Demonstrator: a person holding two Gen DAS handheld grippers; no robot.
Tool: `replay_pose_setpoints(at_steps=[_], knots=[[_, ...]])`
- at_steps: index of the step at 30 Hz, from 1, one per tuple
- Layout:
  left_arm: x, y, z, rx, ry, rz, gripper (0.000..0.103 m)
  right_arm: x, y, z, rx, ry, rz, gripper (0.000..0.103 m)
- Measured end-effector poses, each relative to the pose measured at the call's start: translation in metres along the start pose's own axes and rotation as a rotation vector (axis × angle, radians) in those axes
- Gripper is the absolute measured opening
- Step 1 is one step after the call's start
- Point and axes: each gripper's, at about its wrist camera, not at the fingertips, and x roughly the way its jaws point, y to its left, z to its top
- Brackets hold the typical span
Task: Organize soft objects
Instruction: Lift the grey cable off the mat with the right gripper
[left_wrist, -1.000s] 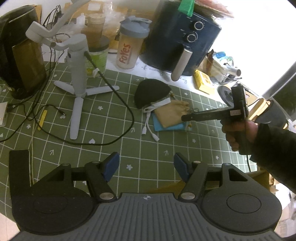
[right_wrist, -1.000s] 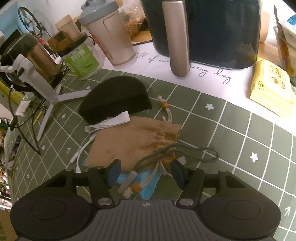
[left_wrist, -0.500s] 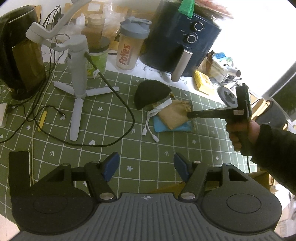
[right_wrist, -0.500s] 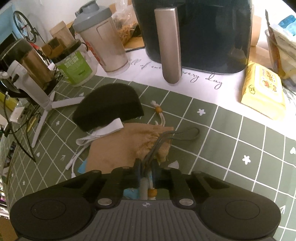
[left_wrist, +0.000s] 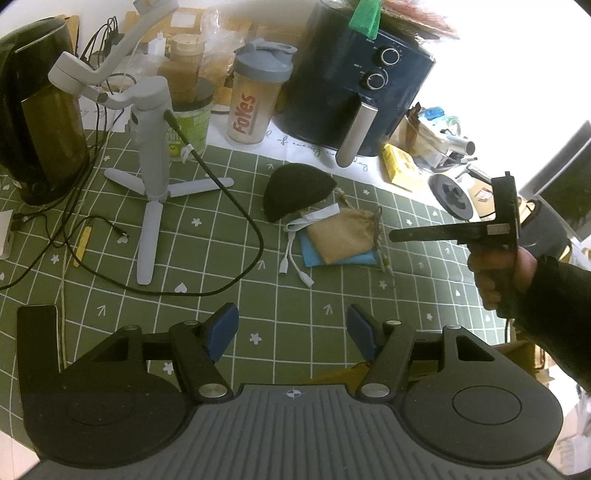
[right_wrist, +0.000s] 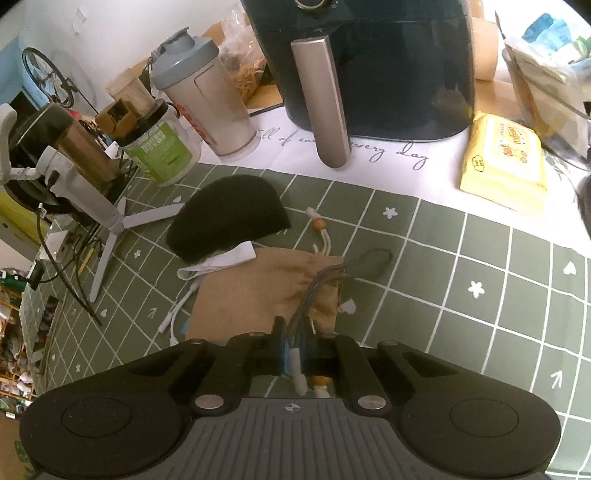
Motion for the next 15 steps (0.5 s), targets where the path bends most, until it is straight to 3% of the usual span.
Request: replay_pose_setpoints(at_steps=[10, 15], knots=[[-0.001, 0.001, 0.000, 0.010, 0.008, 0.008, 0.064, 0.021, -0.004, 0.001, 0.045, 0.021, 0.007, 0.010], [-0.005, 0.007, -0.002, 0.001, 0.011, 0.023, 0.064, 0.036, -0.004, 0.002, 0.052, 0.029, -0.007, 0.020]])
